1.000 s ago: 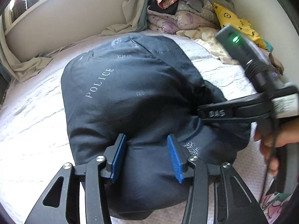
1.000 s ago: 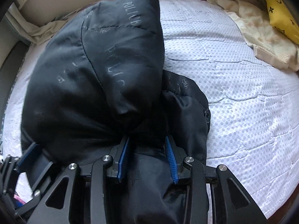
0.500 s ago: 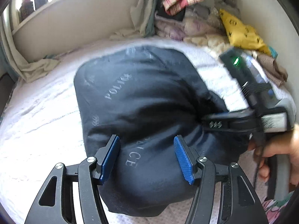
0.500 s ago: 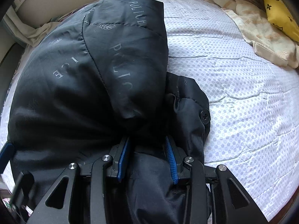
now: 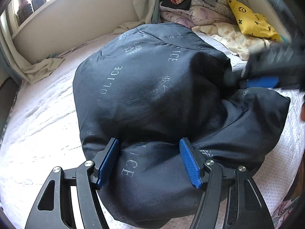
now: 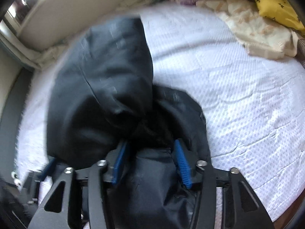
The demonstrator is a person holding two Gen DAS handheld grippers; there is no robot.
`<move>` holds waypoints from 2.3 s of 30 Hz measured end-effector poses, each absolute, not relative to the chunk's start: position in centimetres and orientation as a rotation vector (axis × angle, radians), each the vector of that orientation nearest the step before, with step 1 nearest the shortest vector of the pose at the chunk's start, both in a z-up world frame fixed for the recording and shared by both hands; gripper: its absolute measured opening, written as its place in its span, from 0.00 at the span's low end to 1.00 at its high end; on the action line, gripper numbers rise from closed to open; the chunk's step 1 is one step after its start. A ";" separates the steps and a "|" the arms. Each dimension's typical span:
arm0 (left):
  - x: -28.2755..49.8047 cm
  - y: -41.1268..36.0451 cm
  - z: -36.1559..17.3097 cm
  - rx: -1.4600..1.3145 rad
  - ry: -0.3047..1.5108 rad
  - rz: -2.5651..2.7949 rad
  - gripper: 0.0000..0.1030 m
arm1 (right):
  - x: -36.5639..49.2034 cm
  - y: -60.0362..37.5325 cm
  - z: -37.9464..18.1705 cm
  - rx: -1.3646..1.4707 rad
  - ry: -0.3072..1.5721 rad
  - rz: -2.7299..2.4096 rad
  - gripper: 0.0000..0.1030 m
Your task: Fold large clothes
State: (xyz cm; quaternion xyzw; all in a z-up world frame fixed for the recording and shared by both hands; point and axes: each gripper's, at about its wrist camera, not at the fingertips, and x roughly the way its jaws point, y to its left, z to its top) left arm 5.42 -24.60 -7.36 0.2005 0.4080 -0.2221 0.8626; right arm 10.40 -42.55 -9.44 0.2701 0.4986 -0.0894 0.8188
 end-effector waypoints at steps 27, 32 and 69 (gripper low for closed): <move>7.0 -22.3 -5.1 0.287 0.927 -0.545 0.80 | 13.1 -40.5 -15.5 0.558 1.198 -0.142 0.68; 10.9 -17.2 -2.3 0.133 0.927 -0.526 0.99 | 12.9 -41.3 -15.5 0.602 1.179 -0.107 0.73; 16.7 -17.5 -10.1 -0.227 1.184 -0.806 0.73 | 12.2 -45.2 -17.9 0.877 1.148 0.052 0.71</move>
